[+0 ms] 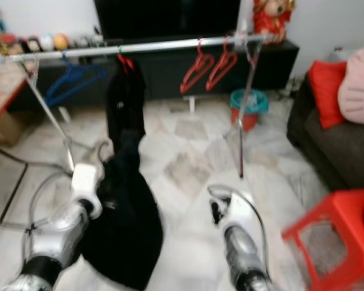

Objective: Hang hanger

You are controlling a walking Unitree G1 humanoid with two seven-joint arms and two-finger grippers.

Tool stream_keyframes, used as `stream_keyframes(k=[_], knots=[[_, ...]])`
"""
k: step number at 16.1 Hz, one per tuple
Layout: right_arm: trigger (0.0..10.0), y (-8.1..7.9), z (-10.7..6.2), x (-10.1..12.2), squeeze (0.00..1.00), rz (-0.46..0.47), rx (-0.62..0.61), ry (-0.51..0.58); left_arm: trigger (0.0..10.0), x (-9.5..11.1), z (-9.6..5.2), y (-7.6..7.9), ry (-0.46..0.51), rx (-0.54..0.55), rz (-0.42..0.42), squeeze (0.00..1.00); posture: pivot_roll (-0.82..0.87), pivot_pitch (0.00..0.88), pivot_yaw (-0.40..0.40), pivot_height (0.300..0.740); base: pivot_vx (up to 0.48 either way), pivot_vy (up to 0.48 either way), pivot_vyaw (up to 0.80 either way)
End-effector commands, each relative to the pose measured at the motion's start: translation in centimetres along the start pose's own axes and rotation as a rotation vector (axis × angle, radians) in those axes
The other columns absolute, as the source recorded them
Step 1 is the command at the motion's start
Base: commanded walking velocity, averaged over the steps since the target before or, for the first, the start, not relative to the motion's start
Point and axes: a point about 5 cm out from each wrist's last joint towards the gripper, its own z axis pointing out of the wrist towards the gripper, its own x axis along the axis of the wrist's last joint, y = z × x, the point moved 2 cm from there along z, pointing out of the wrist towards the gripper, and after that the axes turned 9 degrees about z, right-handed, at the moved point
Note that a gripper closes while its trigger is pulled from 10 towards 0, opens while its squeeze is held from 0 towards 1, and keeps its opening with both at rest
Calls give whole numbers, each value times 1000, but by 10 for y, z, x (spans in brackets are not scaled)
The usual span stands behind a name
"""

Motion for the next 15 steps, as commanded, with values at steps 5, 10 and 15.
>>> stream_keyframes(k=[5,10,15], knots=[[10000,-20,3,5,0,-1,68,28,10000,10,0,-15,34,44,21,0,-55,0,7,719,480,0,86],[10000,-19,4,8,0,5,69,34,10000,10,1,-13,32,39,19,0,-58,0,6,719,480,0,745],[10000,-20,4,5,0,23,70,11,10000,10,2,-11,33,33,23,0,-58,0,7,719,480,0,311]])
